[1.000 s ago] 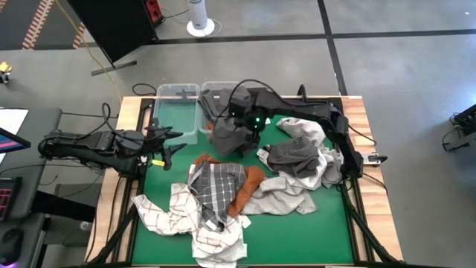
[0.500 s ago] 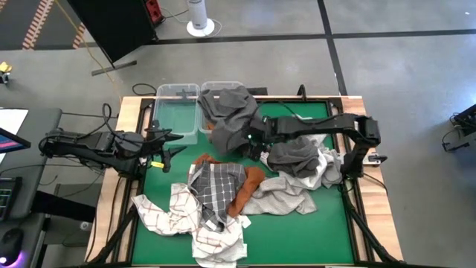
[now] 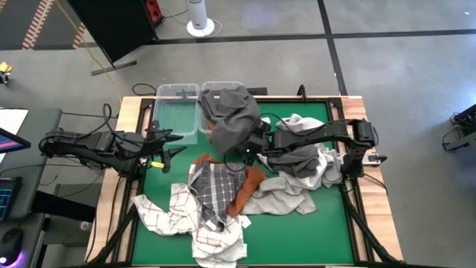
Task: Sort towels by color in basket
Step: Put the dark gray towel into the right transparent bin
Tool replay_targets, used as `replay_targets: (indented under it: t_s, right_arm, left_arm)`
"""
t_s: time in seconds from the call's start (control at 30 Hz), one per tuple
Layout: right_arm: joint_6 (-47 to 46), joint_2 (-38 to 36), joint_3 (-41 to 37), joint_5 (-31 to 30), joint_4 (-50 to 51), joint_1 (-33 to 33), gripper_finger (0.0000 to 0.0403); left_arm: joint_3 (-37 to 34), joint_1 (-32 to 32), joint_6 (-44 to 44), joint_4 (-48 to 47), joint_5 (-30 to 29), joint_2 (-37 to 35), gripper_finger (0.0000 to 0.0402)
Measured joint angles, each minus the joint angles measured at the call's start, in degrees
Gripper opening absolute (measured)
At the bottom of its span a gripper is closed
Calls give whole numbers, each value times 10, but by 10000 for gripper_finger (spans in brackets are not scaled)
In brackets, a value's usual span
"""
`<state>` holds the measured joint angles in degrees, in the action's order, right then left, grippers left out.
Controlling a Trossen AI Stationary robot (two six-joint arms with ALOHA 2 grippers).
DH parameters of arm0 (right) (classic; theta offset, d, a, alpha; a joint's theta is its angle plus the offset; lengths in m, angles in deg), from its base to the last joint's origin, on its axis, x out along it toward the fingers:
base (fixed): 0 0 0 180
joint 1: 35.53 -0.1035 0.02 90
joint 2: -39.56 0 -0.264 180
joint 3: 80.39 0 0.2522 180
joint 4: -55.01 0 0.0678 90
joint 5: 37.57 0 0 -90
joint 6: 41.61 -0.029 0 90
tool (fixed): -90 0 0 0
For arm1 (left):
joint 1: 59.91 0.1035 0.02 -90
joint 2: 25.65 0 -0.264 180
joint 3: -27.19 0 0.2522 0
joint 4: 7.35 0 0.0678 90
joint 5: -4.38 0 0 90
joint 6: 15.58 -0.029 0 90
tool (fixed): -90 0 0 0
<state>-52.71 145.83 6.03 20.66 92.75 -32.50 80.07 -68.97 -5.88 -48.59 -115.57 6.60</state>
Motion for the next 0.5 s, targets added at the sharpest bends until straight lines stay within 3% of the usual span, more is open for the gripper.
replay_targets:
  t_s: [0.33, 0.5]
  right_arm:
    - [-26, 47, 2, -12, -8, 23, 305]
    - [-26, 48, 1, 6, -2, 33, 240]
  left_arm:
    - [0, 0, 6, -1, 1, 0, 180]
    - [0, 0, 6, -1, 1, 0, 180]
